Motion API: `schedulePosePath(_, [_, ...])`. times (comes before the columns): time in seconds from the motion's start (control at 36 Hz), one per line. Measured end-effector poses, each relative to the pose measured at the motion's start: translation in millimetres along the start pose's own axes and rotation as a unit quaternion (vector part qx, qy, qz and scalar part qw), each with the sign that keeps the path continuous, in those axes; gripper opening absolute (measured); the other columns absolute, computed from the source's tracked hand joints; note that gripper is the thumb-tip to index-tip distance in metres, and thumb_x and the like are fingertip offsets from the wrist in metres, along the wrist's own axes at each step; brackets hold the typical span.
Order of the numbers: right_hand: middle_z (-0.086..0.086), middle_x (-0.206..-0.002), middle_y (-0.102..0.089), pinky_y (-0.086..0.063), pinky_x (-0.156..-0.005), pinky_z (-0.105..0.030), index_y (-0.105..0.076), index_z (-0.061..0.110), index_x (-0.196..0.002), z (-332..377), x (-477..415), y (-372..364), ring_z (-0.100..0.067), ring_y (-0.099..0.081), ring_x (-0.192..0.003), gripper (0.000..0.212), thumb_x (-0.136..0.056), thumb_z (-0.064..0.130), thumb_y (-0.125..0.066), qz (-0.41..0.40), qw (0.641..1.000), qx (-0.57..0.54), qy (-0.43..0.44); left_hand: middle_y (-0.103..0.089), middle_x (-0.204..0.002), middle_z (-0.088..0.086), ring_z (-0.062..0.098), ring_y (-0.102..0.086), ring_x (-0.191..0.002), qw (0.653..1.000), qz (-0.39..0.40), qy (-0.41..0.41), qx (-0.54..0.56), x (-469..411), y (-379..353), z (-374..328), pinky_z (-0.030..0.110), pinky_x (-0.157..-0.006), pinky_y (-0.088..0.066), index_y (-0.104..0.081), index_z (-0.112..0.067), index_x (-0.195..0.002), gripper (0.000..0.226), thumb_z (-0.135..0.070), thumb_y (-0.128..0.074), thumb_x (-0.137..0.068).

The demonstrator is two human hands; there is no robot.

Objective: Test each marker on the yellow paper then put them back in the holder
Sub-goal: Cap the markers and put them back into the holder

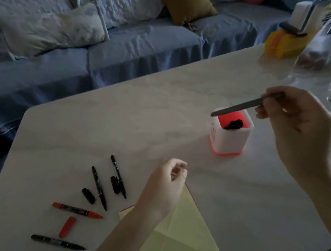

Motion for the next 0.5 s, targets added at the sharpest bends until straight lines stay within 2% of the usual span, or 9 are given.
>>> schedulePosePath(0.03, [-0.009,-0.091,-0.063,-0.050,-0.071,-0.015,-0.058,0.035,-0.095,-3,-6,3,-0.013,-0.065,-0.075,0.018,-0.087,0.019,-0.054,-0.010,0.999,0.029,0.010,-0.058,-0.082,-0.014,0.004,-0.058,-0.077,1.000,-0.003,0.003,-0.016,0,4,2,0.006,-0.062,-0.039,-0.057,-0.031,-0.093,0.011,-0.022,-0.050,-0.092])
schedulePosePath(0.08, [-0.007,-0.093,-0.060,-0.050,-0.072,-0.010,-0.063,0.018,-0.099,-14,-14,0,-0.022,-0.064,-0.077,0.015,-0.088,0.015,-0.054,-0.004,0.994,0.106,0.010,-0.060,-0.083,-0.014,0.001,-0.056,-0.075,0.999,-0.009,0.014,-0.043,3,13,7,0.008,-0.063,-0.040,-0.058,-0.029,-0.093,0.011,-0.023,-0.049,-0.092])
schedulePosePath(0.14, [-0.003,-0.092,-0.057,-0.046,-0.068,-0.006,-0.064,0.005,-0.102,-32,-16,-14,-0.027,-0.064,-0.078,0.018,-0.087,0.007,-0.055,0.028,0.985,0.171,-0.021,-0.060,-0.088,-0.014,0.001,-0.057,-0.082,0.998,-0.006,0.034,-0.053,8,18,14,0.013,-0.069,-0.044,-0.058,-0.026,-0.098,0.012,-0.024,-0.048,-0.093])
schedulePosePath(0.17, [-0.003,-0.091,-0.058,-0.046,-0.067,-0.010,-0.064,0.005,-0.102,-42,-15,-22,-0.029,-0.064,-0.079,0.018,-0.086,0.005,-0.055,0.048,0.978,0.200,-0.037,-0.060,-0.091,-0.014,0.000,-0.056,-0.085,0.997,-0.005,0.047,-0.053,11,21,18,0.015,-0.072,-0.045,-0.058,-0.026,-0.099,0.013,-0.024,-0.047,-0.093])
schedulePosePath(0.22, [-0.010,-0.092,-0.065,-0.046,-0.072,-0.029,-0.064,0.010,-0.103,-56,-12,-39,-0.033,-0.062,-0.085,0.020,-0.085,0.008,-0.056,0.096,0.958,0.260,-0.067,-0.059,-0.096,-0.015,-0.003,-0.054,-0.089,0.996,-0.004,0.078,-0.048,16,25,29,0.015,-0.073,-0.043,-0.056,-0.030,-0.099,0.013,-0.027,-0.046,-0.092])
schedulePosePath(0.25, [-0.014,-0.094,-0.067,-0.043,-0.073,-0.032,-0.064,0.013,-0.104,-62,-10,-46,-0.034,-0.061,-0.088,0.021,-0.085,0.009,-0.056,0.122,0.946,0.287,-0.084,-0.058,-0.097,-0.015,-0.003,-0.053,-0.090,0.995,-0.007,0.089,-0.048,18,27,34,0.015,-0.074,-0.043,-0.055,-0.032,-0.097,0.011,-0.028,-0.046,-0.092])
schedulePosePath(0.31, [-0.018,-0.095,-0.067,-0.039,-0.073,-0.034,-0.065,0.012,-0.101,-65,-7,-55,-0.036,-0.057,-0.091,0.019,-0.085,0.011,-0.055,0.156,0.930,0.316,-0.103,-0.058,-0.095,-0.014,-0.004,-0.053,-0.088,0.993,-0.013,0.099,-0.057,22,31,42,0.013,-0.072,-0.041,-0.054,-0.034,-0.091,0.008,-0.028,-0.048,-0.092])
schedulePosePath(0.39, [-0.019,-0.092,-0.065,-0.039,-0.079,-0.037,-0.069,0.010,-0.095,-55,-8,-57,-0.039,-0.054,-0.093,0.016,-0.084,0.015,-0.058,0.165,0.925,0.321,-0.114,-0.057,-0.094,-0.018,-0.007,-0.051,-0.086,0.991,-0.016,0.107,-0.076,27,35,50,0.008,-0.066,-0.036,-0.053,-0.033,-0.093,0.009,-0.028,-0.047,-0.092])
schedulePosePath(0.5, [-0.011,-0.104,-0.066,-0.034,-0.089,-0.036,-0.067,0.014,-0.106,-45,-1,-56,-0.031,-0.051,-0.106,0.024,-0.082,0.016,-0.063,0.189,0.912,0.353,-0.088,-0.060,-0.092,-0.015,-0.004,-0.055,-0.086,0.991,-0.020,0.121,-0.052,31,39,57,0.013,-0.067,-0.040,-0.056,-0.032,-0.092,0.011,-0.025,-0.048,-0.091])
Point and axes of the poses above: each hand's wrist, its own x-axis away from the middle knuckle, its own y-axis out of the back of the hand, z = x × y, the point moved 6 cm from there along -x, towards the middle knuckle
